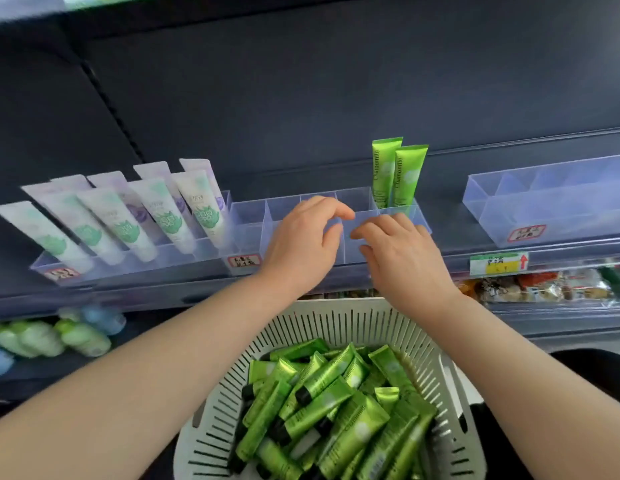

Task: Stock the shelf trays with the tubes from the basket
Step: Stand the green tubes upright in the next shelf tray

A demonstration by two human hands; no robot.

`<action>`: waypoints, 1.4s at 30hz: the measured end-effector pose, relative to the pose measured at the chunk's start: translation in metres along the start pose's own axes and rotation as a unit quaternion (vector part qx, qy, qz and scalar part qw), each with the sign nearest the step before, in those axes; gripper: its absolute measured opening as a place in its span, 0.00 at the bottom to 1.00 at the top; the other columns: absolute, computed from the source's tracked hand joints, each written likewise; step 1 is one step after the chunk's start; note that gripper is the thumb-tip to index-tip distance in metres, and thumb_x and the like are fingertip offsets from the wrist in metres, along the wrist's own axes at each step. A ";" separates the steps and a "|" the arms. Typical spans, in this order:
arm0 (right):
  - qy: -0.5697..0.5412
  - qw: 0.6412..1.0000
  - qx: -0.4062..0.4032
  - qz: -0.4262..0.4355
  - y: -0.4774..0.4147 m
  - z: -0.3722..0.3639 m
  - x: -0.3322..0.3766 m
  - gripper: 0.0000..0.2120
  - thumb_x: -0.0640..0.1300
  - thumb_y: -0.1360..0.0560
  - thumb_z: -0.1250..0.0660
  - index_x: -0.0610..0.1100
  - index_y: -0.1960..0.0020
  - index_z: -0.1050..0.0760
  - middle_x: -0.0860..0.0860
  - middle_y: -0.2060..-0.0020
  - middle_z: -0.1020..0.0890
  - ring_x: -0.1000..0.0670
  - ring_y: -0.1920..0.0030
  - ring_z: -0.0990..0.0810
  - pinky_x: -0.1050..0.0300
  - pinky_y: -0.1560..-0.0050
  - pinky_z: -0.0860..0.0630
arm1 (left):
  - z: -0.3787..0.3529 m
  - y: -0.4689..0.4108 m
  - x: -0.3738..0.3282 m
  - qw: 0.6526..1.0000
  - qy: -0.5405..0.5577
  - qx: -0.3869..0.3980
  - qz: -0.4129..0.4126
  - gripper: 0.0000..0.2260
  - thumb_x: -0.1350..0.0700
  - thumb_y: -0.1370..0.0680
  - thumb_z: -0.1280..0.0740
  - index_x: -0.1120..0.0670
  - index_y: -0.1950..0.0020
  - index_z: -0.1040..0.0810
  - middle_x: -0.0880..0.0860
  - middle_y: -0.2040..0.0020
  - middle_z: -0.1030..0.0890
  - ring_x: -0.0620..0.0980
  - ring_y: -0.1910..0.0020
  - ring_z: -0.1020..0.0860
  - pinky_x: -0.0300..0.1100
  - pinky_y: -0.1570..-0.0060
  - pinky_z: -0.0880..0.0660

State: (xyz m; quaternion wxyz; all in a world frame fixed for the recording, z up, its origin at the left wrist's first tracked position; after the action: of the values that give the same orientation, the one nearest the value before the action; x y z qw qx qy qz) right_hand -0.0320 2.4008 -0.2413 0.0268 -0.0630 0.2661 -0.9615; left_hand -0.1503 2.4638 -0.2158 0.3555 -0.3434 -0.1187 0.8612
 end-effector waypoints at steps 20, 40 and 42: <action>0.134 0.845 0.517 0.027 0.156 -0.147 0.043 0.15 0.45 0.24 0.35 0.49 0.38 0.26 0.47 0.38 0.28 0.44 0.36 0.35 0.44 0.34 0.37 | -0.057 0.190 0.120 0.963 -0.026 0.206 0.173 0.11 0.56 0.21 0.36 0.46 0.40 0.24 0.41 0.41 0.23 0.40 0.45 0.24 0.41 0.41 0.26; -0.036 0.925 0.377 0.025 0.077 -0.055 0.029 0.08 0.43 0.24 0.34 0.55 0.49 0.23 0.54 0.55 0.21 0.51 0.54 0.23 0.58 0.55 0.30 | -0.110 0.190 0.115 0.921 -0.105 0.350 0.131 0.14 0.55 0.20 0.38 0.46 0.35 0.28 0.47 0.37 0.24 0.48 0.41 0.26 0.44 0.45 0.28; -0.059 0.922 0.381 0.015 0.073 -0.050 0.023 0.10 0.41 0.24 0.35 0.55 0.50 0.23 0.55 0.56 0.25 0.51 0.53 0.24 0.54 0.51 0.27 | -0.125 0.183 0.112 0.907 -0.109 0.385 0.135 0.18 0.58 0.21 0.38 0.47 0.32 0.30 0.49 0.35 0.25 0.50 0.37 0.28 0.47 0.41 0.28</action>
State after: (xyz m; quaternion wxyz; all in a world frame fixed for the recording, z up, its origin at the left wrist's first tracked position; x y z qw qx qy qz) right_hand -0.0605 2.3614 -0.3194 0.0791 -0.1002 -0.1218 -0.9843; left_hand -0.2208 2.4051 -0.4465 0.3249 -0.0971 0.2317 0.9118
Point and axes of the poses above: each hand's wrist, its own y-axis away from the middle knuckle, its own z-axis out of the back of the hand, x = y × z, the point moved 5 cm from there along -y, towards the middle knuckle
